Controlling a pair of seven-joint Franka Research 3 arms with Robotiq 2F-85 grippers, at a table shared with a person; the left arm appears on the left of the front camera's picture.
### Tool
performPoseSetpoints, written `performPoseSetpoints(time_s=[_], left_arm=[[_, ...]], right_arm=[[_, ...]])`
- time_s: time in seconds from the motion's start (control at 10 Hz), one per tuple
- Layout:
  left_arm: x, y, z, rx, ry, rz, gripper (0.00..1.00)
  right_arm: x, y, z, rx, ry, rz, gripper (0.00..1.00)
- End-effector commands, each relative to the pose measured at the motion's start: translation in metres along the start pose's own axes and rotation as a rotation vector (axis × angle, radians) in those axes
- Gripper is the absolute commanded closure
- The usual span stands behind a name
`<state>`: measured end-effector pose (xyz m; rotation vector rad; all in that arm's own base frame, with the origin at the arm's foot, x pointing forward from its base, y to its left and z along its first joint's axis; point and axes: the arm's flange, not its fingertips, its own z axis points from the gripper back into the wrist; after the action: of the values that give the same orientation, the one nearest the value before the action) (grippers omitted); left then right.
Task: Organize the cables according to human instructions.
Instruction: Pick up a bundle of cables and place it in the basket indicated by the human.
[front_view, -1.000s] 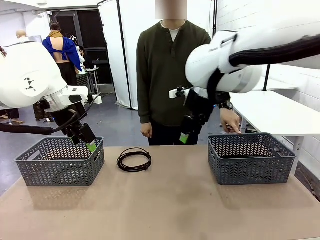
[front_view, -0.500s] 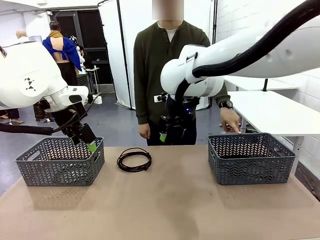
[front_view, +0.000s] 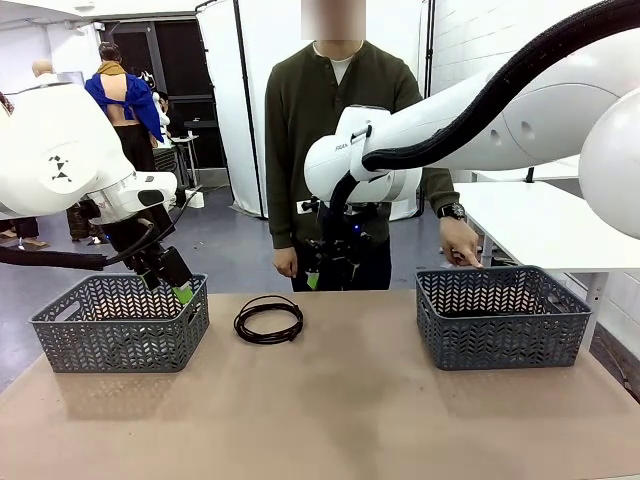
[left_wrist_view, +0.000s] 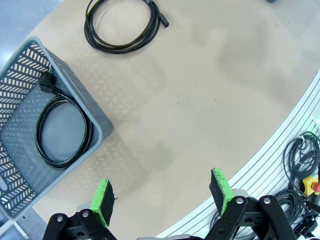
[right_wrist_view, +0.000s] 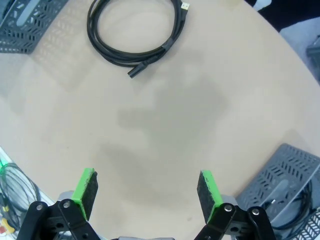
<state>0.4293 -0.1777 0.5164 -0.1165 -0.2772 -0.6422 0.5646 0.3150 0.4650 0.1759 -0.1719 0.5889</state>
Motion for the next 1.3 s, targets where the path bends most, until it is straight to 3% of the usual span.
performPoseSetpoints(time_s=[0.0,0.8,1.2], left_arm=[[0.0,0.001,0.0,0.004,-0.013,0.001,0.0],[0.0,0.001,0.0,0.004,-0.013,0.001,0.0],[0.0,0.001,0.0,0.004,-0.013,0.001,0.0]], right_arm=[[-0.005,-0.001,0.004,0.004,-0.007,0.004,0.0],[0.0,0.0,0.003,-0.001,-0.005,0.001,0.0],[0.05,0.009,-0.019,0.002,0.031,-0.161,0.0]])
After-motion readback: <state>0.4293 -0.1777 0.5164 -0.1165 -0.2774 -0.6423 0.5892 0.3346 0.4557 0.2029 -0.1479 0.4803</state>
